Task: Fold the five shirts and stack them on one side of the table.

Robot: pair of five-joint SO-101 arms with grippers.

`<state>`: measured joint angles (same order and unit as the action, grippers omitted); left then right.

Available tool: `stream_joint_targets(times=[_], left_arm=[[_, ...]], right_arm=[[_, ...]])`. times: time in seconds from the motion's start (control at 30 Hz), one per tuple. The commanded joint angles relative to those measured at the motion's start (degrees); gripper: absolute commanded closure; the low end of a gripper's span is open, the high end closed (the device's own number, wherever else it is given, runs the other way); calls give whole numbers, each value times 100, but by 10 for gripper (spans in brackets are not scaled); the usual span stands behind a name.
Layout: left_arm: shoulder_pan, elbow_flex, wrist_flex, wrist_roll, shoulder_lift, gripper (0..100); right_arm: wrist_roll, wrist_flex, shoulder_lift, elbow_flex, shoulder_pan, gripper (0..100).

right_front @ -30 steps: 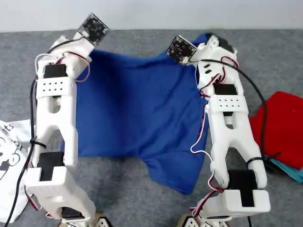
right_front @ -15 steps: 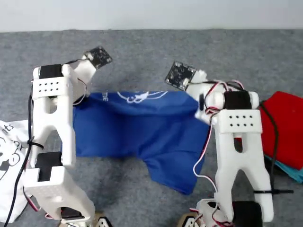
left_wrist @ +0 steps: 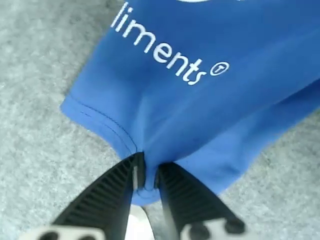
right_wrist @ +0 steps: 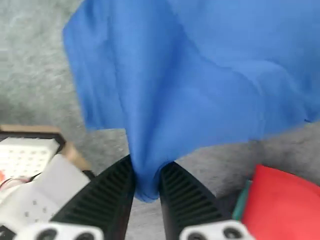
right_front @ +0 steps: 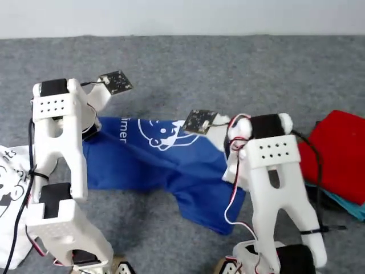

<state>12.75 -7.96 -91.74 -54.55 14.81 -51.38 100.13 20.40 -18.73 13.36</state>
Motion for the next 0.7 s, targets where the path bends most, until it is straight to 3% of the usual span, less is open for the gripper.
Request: stream_joint_targets(times=[0.0, 0.13, 0.23, 0.4, 0.47, 0.67], left_arm=[[44, -4, -62, -70, -53, 985], [44, -13, -149, -88, -88, 983], [53, -57, -308, -132, -123, 927], [325, -567, -730, -123, -132, 875], [404, -840, -897, -105, -132, 867], [563, -901, -870, -26, -923, 836]], right_arm=[[273, 224, 242, -176, 145, 989], [334, 242, 242, -413, 215, 989], [343, 242, 242, -571, 251, 972], [809, 251, 365, -448, -75, 743], [835, 242, 532, -325, -163, 701], [870, 233, 708, 44, -171, 699]])
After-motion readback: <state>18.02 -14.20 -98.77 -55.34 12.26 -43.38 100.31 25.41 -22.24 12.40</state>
